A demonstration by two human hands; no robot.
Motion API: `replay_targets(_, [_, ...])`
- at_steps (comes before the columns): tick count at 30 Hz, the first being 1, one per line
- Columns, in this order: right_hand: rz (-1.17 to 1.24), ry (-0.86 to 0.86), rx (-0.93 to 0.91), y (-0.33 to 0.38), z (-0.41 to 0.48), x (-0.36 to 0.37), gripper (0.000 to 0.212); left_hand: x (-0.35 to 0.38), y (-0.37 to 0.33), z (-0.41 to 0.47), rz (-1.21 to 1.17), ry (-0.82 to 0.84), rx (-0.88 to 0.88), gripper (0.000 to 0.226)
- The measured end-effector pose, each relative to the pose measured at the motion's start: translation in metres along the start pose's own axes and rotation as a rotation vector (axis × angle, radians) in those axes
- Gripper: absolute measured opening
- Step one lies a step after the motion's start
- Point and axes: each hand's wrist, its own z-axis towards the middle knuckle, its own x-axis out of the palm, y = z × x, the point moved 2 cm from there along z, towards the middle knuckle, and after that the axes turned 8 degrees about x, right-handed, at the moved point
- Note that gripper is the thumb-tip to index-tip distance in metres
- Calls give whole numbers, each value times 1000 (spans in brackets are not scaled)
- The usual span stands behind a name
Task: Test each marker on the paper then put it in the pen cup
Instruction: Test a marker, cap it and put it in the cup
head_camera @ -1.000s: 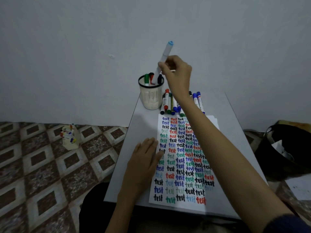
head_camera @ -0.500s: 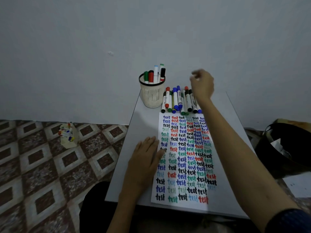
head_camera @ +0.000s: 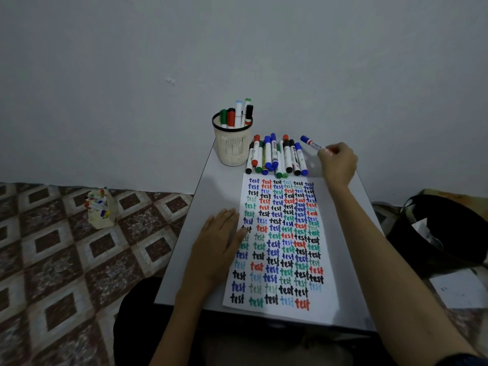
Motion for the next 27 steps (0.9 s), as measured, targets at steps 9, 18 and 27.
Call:
replay_targets(9, [659,578,-42,8,-122,-78,12,-13,-22,-4,-326,-151,-26,55])
replay_targets(18, [672,771,36,-1,-194,-93,33,-4,-94,-6,-378,53,175,20])
replay_targets(27, [651,844,51,-2,-195,-107,36,6,-114,-16,-612,39,114,16])
